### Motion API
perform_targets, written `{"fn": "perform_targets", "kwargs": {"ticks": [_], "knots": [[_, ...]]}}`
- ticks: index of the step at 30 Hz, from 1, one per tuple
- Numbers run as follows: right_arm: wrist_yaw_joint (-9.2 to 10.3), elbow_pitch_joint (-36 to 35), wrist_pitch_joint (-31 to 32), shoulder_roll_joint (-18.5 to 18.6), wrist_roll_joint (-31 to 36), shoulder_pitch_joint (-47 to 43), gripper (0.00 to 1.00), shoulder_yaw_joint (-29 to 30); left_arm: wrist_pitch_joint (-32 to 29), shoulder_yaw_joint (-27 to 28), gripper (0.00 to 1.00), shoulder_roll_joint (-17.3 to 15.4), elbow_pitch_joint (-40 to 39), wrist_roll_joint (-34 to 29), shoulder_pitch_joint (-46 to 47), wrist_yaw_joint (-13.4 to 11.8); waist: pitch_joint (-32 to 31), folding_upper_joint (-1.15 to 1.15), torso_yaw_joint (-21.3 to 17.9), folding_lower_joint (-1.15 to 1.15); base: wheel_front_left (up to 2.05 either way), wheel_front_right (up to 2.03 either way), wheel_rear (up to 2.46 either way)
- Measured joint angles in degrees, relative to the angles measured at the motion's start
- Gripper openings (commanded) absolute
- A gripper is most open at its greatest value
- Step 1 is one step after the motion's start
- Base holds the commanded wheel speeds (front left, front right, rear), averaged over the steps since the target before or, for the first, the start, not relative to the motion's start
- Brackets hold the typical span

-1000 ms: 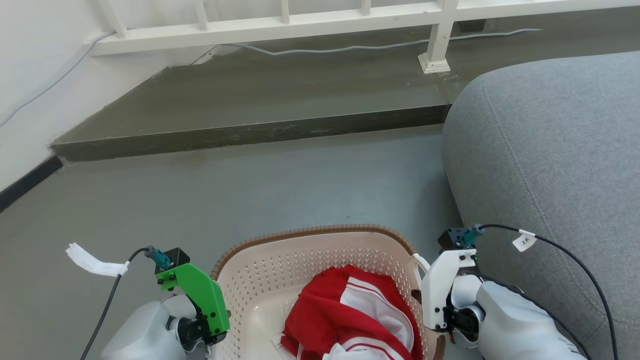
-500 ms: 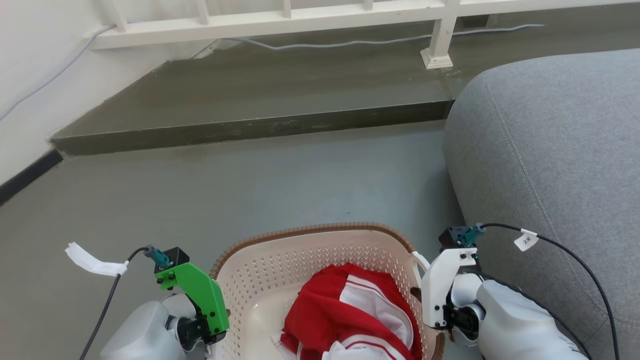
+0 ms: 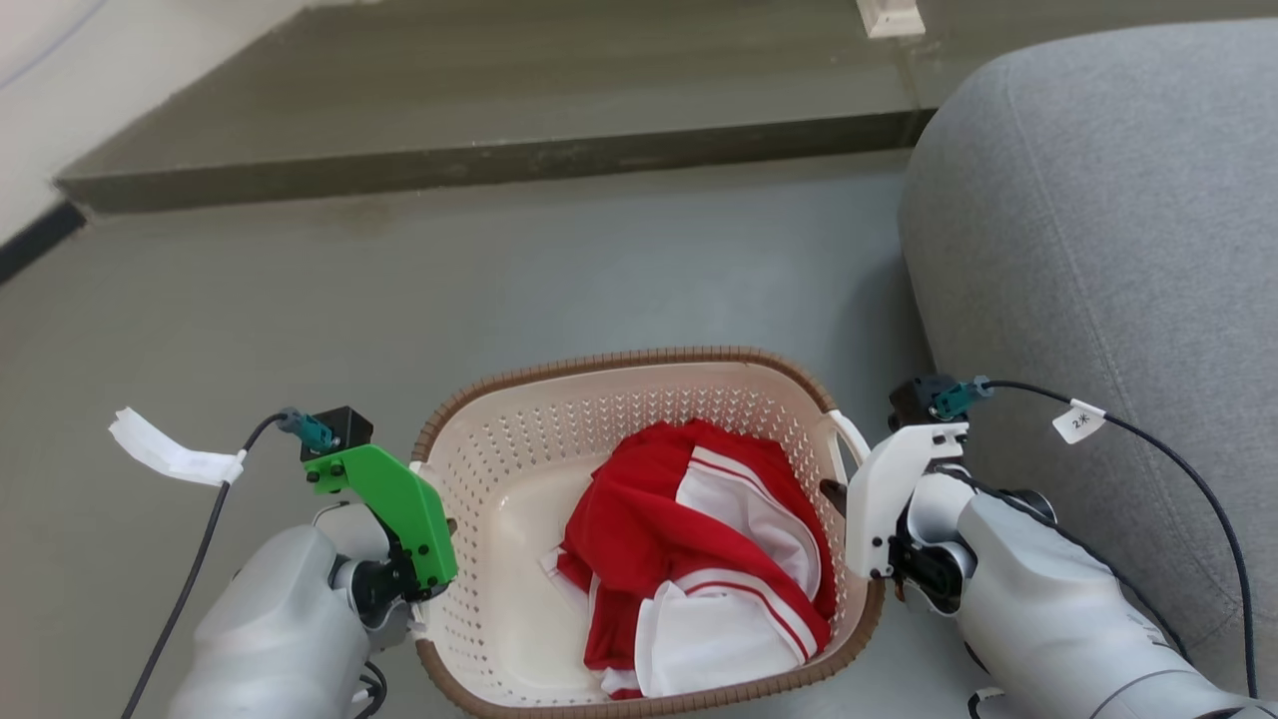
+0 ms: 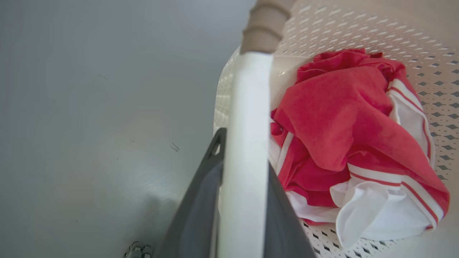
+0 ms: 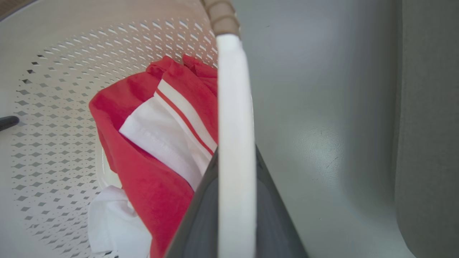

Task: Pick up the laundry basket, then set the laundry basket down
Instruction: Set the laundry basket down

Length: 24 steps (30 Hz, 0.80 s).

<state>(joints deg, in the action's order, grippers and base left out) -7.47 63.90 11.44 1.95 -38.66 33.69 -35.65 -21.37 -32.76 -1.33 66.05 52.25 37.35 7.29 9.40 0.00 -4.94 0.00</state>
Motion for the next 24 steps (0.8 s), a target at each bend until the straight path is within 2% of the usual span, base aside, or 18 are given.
{"fn": "perform_targets", "kwargs": {"ticks": [19, 24], "knots": [[0.00, 0.1, -6.8, 0.8, 0.5, 5.3, 0.00, 0.3, 7.4, -1.3, 0.00, 0.1, -0.7, -3.1, 5.5, -0.3, 14.9, 0.00, 1.0, 0.01, 0.00, 0.00, 0.00], [0.51, 0.2, -9.1, 1.0, 0.9, 7.8, 0.00, 0.4, 10.4, -2.0, 0.00, 0.1, -1.3, -4.2, 7.9, -0.3, 19.8, 0.00, 1.3, 0.01, 0.00, 0.00, 0.00]]}}
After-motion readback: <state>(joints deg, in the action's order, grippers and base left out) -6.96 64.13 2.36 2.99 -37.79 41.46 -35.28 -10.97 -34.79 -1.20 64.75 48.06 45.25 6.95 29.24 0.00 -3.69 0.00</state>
